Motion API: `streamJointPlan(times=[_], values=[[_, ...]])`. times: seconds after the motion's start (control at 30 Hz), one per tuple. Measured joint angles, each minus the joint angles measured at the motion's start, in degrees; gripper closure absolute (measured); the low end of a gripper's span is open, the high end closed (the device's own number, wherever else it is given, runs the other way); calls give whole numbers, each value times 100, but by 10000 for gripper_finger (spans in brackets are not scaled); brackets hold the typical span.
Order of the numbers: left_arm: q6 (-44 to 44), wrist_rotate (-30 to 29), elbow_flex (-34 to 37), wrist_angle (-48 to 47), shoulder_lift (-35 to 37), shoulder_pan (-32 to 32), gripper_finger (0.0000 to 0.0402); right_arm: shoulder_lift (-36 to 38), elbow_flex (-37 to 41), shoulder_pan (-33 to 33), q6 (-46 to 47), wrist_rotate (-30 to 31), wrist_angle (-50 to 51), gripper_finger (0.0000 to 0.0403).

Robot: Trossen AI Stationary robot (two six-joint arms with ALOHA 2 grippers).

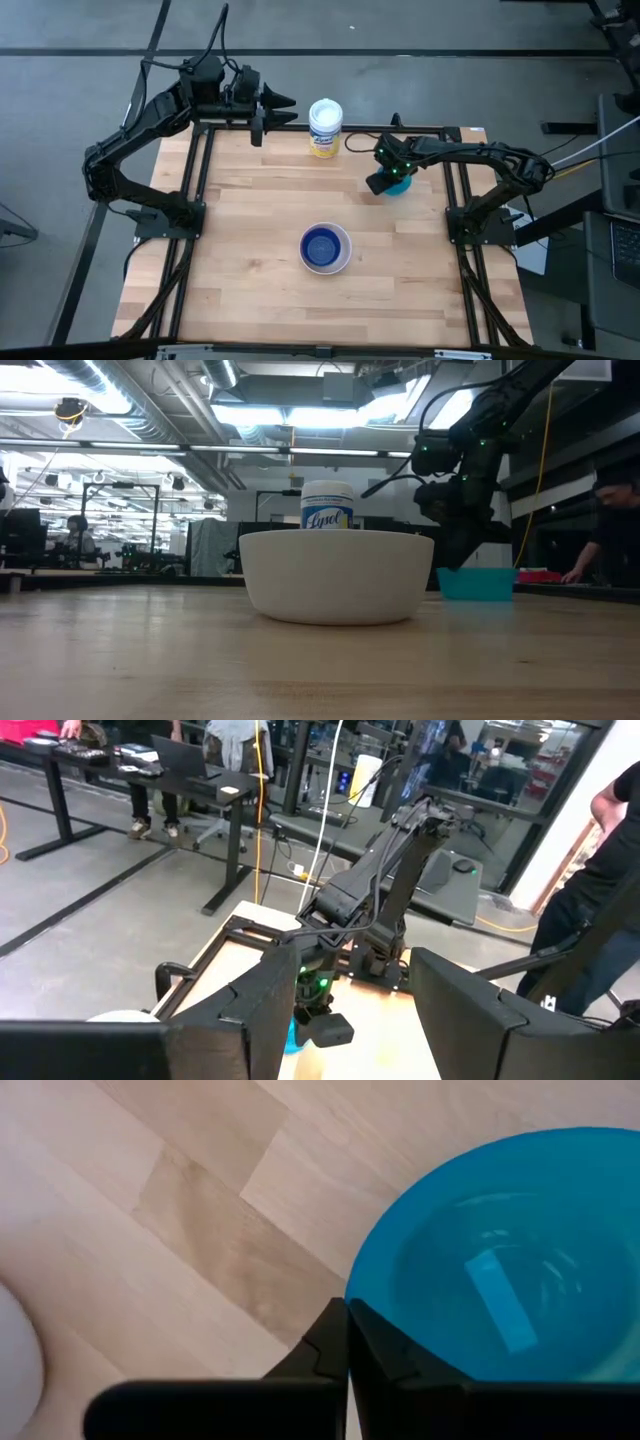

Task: Nest bowls inside each other
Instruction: Stack the light blue bowl on top of the dark blue bowl

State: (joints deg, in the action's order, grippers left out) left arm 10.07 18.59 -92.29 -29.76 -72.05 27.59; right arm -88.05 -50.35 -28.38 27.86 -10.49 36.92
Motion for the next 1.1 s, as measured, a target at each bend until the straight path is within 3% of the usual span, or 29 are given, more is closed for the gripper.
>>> streamJointPlan(times=[0.13,0.33,0.5,0.67,0.9,1.1], values=[[-83,-2,0,-2,0,0,210,0,2,-2,-1,-14,-213,400],[-144,15,1,-7,0,35,210,98,-7,53,329,-689,-1311,401],[-221,194,2,-55,-2,216,210,247,-449,163,325,-999,-1430,402],[-325,512,2,-170,-2,482,210,313,-1172,306,297,-1795,-1635,402],[-670,815,2,-657,-16,909,210,321,-2539,653,667,-3246,-3002,402],[-733,2046,2,-512,-174,1323,210,321,-3102,861,1380,-4492,-4116,403]])
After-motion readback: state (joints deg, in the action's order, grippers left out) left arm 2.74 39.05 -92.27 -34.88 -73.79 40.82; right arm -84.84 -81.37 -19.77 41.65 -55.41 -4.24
